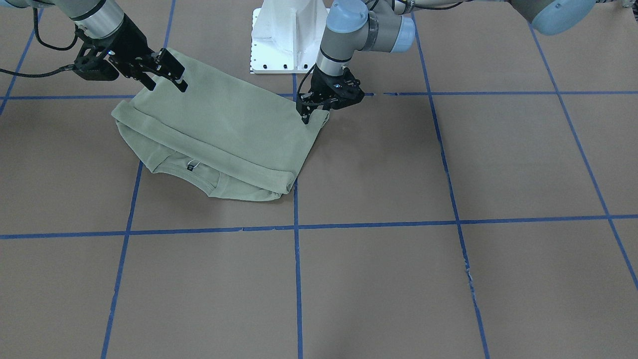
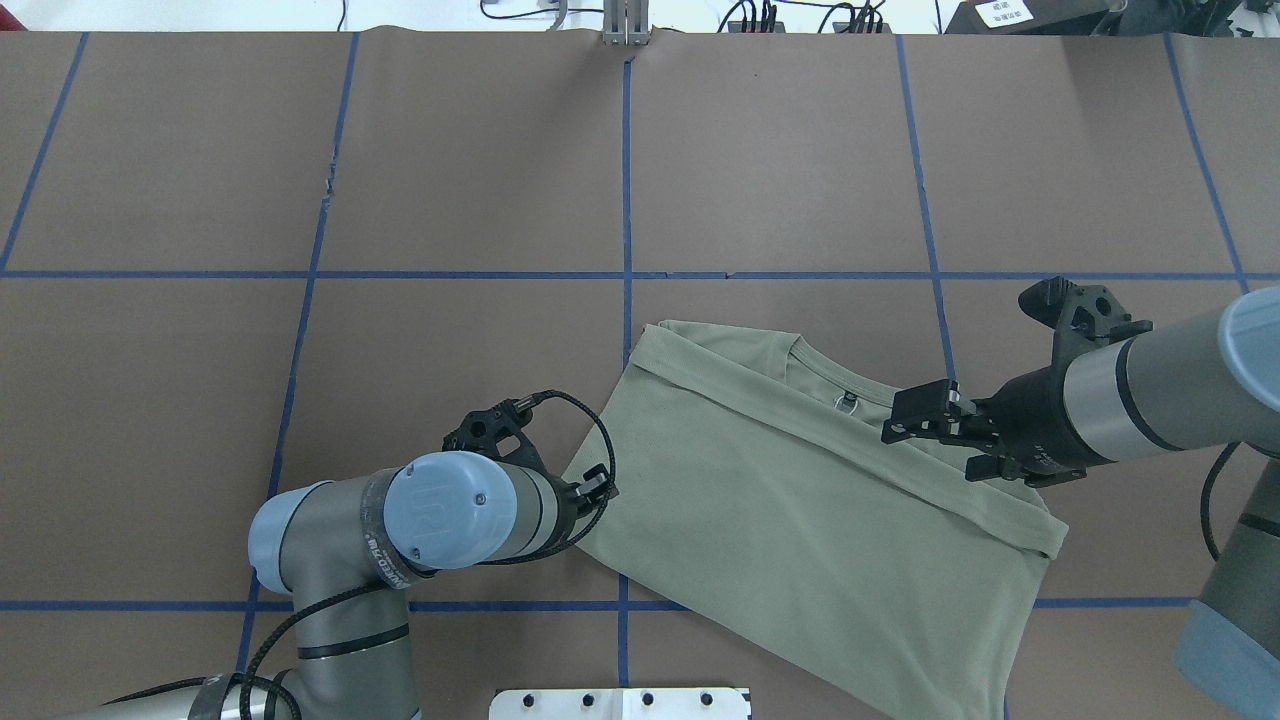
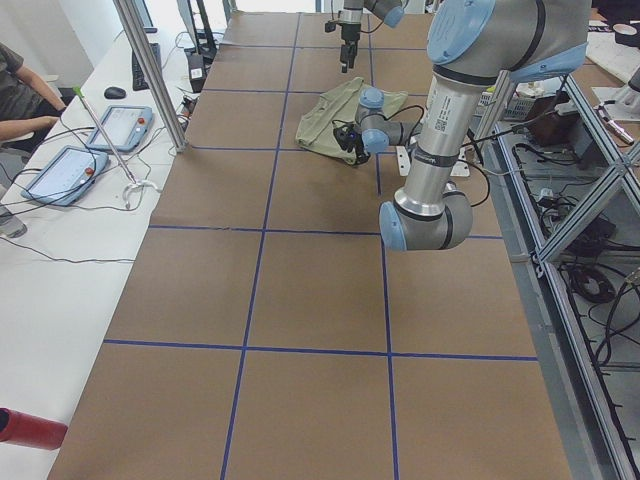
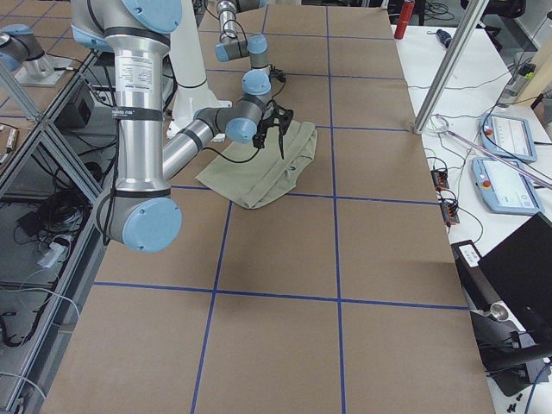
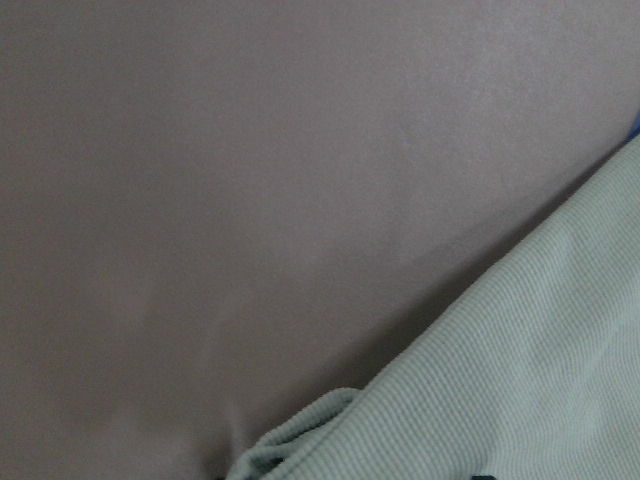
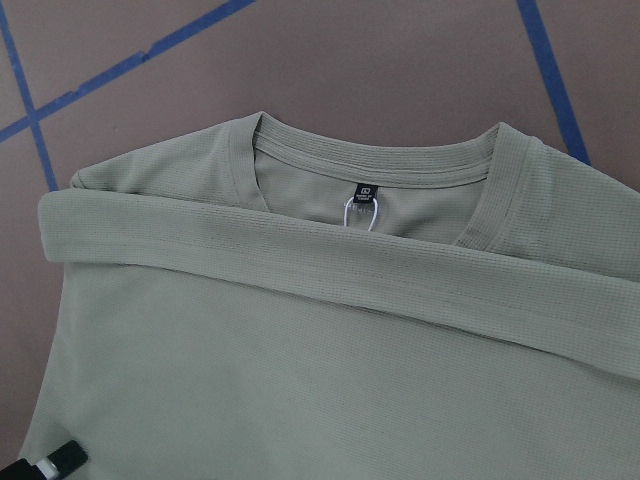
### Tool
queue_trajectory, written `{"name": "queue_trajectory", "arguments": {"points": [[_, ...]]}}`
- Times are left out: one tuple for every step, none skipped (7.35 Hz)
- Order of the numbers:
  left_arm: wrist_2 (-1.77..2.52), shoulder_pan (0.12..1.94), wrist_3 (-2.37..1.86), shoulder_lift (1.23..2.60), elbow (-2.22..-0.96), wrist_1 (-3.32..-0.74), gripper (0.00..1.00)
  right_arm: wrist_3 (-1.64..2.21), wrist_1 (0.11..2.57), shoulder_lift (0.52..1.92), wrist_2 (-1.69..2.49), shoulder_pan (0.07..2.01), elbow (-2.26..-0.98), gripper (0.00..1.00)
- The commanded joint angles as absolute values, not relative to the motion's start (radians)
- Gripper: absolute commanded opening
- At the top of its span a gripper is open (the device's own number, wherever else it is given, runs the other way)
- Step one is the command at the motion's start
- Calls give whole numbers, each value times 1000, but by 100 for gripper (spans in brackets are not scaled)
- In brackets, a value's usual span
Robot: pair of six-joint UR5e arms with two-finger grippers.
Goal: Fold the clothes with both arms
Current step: 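Lower the left gripper onto the shirt's near corner while the right gripper holds, then rotate the shirt with the left gripper pulling it farther from the robot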
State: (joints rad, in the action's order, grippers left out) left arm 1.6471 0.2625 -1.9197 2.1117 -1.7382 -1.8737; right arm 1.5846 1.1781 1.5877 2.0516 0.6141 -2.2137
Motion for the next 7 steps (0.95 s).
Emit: {"name": "queue_trajectory", "arguments": {"points": [[1647, 284, -1919, 2112, -1746, -1867, 0, 1585, 1178, 1588, 2054, 618, -2215, 100], [1660, 313, -1917, 2111, -1749, -1867, 0, 1585, 1177, 1588, 2054, 620, -2215, 100], [1660, 333, -1904, 2112, -1747, -1867, 0, 1585, 1177, 1588, 2054, 626, -2215, 100], [1661, 363, -1860, 2112, -1746, -1867, 0, 1585, 1177, 1588, 2052, 635, -2217, 100], [1661, 418, -1852, 2112, -1738, -1867, 0, 1585, 1177, 1586, 2052, 652, -2218, 100], [1658, 467, -1794, 2114, -1711, -1876, 0, 1585, 1177, 1580, 2052, 658, -2218, 100], [1658, 521, -1748, 2134, -1662, -1891, 0, 1585, 1177, 1560, 2052, 663, -2217, 100]]}}
